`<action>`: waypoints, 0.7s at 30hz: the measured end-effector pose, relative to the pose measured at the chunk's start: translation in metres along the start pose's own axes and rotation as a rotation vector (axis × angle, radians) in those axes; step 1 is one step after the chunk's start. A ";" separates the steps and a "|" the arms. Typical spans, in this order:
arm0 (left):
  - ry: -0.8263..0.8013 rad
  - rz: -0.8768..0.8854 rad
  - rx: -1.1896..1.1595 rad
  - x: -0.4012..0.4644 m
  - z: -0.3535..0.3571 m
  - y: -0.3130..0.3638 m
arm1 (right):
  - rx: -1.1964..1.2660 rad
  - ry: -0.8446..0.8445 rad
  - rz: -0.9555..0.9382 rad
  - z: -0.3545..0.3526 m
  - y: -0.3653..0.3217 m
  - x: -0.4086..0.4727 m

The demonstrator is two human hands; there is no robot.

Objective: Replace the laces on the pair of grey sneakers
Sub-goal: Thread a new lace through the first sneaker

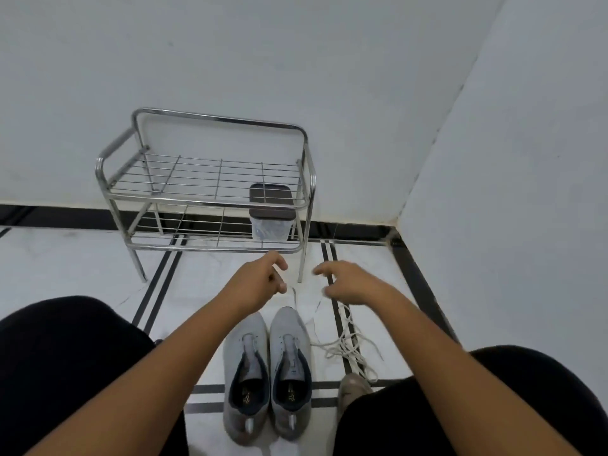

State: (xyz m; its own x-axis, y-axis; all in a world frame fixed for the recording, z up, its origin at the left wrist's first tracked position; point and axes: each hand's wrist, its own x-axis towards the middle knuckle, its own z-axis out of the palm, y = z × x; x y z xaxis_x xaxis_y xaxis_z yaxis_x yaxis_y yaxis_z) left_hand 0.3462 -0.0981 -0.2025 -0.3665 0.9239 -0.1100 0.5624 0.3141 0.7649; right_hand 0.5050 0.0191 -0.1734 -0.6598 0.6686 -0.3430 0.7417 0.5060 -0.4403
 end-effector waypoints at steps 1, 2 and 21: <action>0.001 0.013 0.014 -0.002 0.002 -0.002 | 0.066 -0.069 -0.023 0.012 -0.004 0.001; 0.001 0.021 0.022 -0.003 0.004 -0.003 | 0.119 -0.114 -0.042 0.021 -0.007 0.001; 0.117 -0.261 0.028 -0.011 -0.014 -0.046 | -0.268 0.227 0.080 0.050 -0.006 0.033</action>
State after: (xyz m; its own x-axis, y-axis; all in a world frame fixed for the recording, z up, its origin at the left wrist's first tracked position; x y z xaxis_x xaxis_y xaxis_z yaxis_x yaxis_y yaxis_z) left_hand 0.3137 -0.1257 -0.2275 -0.5837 0.7799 -0.2259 0.4573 0.5456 0.7023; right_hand 0.4728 0.0114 -0.2239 -0.5766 0.8010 -0.1612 0.8154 0.5516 -0.1758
